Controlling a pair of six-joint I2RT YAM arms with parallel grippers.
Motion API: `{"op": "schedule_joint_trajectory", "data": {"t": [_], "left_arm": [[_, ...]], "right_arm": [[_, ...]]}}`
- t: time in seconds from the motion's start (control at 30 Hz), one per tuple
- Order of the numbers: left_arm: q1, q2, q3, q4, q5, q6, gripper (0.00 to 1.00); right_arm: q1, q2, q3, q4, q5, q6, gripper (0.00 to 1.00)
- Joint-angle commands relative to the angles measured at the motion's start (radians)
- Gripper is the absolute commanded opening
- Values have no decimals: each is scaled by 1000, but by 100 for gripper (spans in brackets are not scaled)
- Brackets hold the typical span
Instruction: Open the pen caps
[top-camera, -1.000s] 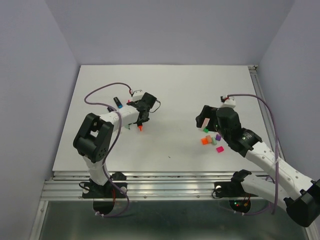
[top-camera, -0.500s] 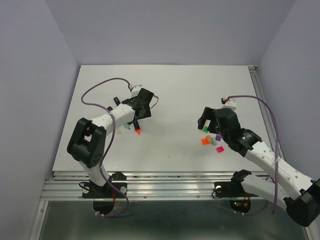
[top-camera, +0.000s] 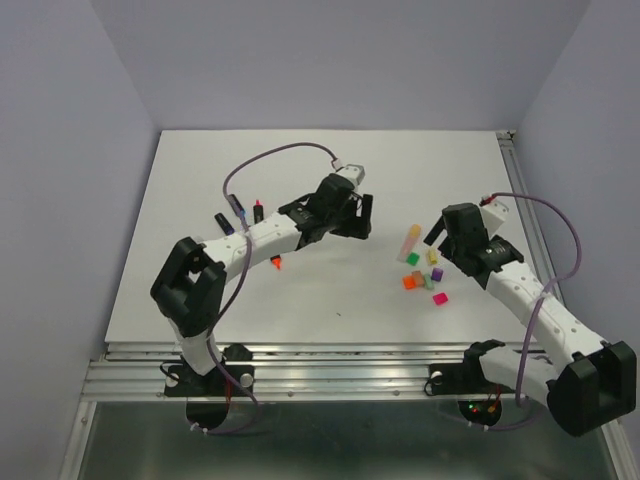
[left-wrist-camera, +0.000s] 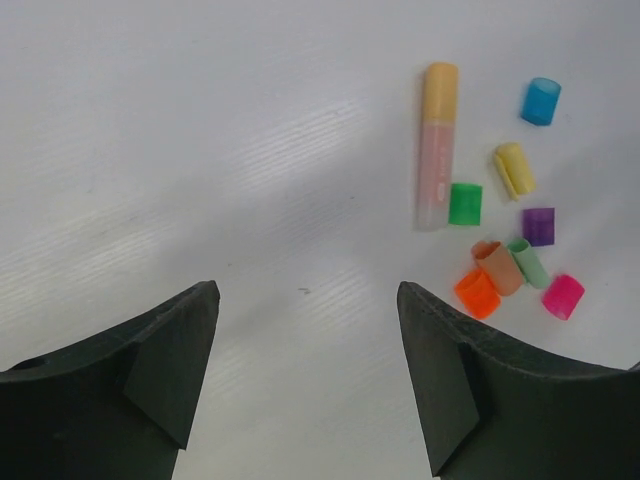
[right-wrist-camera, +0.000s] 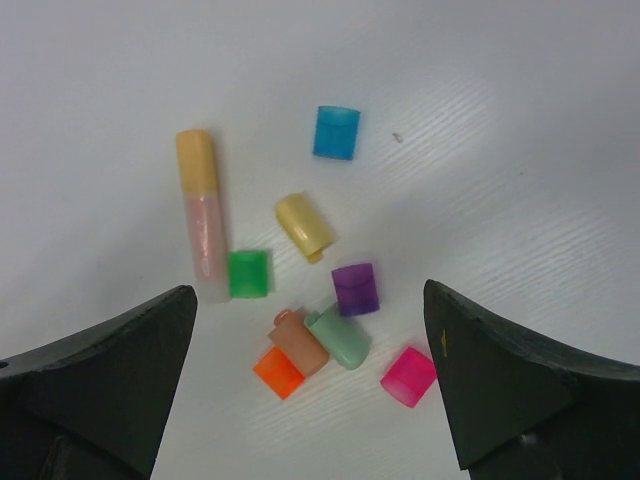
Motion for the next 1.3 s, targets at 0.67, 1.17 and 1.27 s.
{"op": "schedule_joint_trajectory", "data": {"t": [0.67,1.17,1.27], "left_arm": [[-106,20,25,45,-71,-36,88],[-106,-8,-23,64,-72,-53,87],[-106,-11,-29,71,-65,-56,88]], "right_arm": [[-134,472,248,240,-411,-229,96],[-93,730,378,197,-209,-134,74],[-93,759,389,217,-190,-132,71]]}}
